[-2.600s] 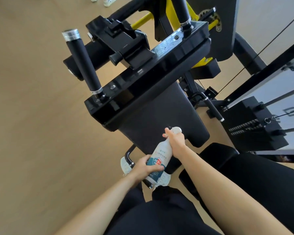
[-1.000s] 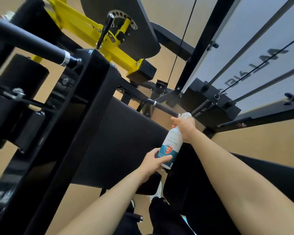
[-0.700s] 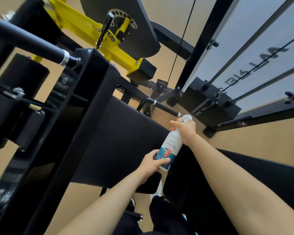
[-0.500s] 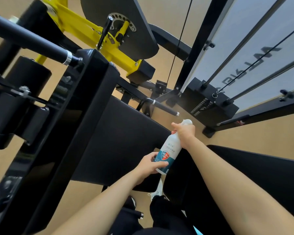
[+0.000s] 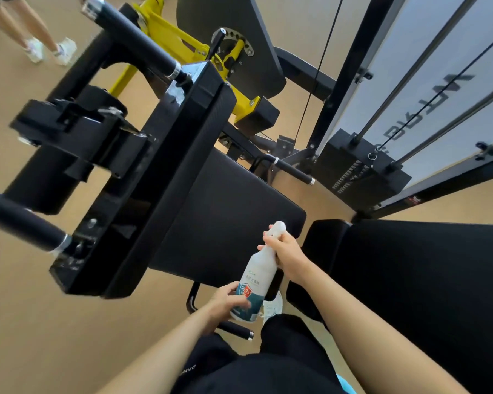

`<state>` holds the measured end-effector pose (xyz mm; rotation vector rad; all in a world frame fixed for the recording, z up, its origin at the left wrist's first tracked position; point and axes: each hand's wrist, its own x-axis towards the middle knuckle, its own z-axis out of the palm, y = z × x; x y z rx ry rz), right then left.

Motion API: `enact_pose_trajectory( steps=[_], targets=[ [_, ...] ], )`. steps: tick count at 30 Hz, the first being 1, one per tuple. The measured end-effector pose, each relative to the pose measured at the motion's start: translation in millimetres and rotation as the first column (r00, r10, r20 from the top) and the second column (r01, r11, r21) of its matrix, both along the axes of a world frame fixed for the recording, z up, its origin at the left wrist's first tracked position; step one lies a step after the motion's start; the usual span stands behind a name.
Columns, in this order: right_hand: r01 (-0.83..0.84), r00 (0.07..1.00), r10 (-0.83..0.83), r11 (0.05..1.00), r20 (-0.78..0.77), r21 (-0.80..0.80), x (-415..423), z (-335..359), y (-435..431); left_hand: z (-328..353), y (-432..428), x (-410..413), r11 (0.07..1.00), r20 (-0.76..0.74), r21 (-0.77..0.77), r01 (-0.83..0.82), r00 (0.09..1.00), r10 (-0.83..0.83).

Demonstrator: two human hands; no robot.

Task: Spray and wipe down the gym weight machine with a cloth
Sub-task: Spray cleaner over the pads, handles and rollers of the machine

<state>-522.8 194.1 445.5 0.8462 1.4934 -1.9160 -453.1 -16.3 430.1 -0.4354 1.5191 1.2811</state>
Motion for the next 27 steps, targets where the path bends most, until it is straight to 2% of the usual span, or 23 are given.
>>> enact_pose_trajectory(
  steps=[4,9,15,20,27],
  targets=[
    [-0.032,0.998,0.035,0.998,-0.061,0.051,42,-3,-42,7,-49,37,0.999,0.023,0.035,-0.019,1.000,0.019],
    [-0.078,0.995,0.084,0.989,-0.045,0.123,88,-11,-103,3,-115,88,0.999,0.012,0.042,-0.031,0.999,0.031],
    [0.009,0.999,-0.007,0.998,-0.031,0.068,158,-4,-182,2,-198,149,0.997,-0.031,0.074,-0.010,0.999,0.012],
    [0.127,0.989,-0.132,0.989,0.063,0.079,221,-5,-237,1,-261,195,0.997,-0.017,0.064,0.031,0.999,-0.030],
    [0.099,0.981,-0.121,0.985,0.154,0.143,294,-15,-282,-12,-317,243,0.986,0.029,0.045,0.161,0.986,-0.163]
  ],
)
